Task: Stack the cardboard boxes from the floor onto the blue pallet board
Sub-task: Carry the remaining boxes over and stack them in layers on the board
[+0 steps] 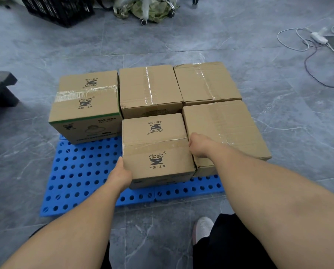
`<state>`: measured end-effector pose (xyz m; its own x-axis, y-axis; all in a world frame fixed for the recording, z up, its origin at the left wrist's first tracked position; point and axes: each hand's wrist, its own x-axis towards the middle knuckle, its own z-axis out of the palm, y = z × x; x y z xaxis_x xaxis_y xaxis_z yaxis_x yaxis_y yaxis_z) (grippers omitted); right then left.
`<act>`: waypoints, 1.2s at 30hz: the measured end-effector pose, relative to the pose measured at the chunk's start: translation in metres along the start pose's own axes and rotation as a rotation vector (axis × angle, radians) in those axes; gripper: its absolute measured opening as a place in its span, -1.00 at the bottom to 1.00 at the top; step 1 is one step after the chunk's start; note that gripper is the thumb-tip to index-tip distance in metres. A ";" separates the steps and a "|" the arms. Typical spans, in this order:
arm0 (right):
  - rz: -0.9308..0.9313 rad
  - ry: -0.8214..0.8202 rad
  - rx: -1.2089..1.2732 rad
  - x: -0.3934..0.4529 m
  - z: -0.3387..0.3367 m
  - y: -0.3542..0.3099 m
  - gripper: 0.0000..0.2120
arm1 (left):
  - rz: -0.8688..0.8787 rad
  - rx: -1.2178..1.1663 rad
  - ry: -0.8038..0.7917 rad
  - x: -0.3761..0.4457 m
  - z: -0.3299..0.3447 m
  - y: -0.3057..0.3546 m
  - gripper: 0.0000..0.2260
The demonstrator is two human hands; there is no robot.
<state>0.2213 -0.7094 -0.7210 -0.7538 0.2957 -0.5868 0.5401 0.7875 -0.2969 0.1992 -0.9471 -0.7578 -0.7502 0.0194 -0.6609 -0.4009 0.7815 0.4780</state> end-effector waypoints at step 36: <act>0.094 0.191 0.114 -0.140 -0.141 -0.050 -0.63 | 0.139 0.195 -0.026 -0.154 -0.079 0.207 -0.48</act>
<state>0.2468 -0.7137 -0.5181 -0.7494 0.4702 -0.4662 0.6419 0.6886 -0.3373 0.1907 -0.8374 -0.5113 -0.7765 0.1496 -0.6122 -0.1835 0.8757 0.4467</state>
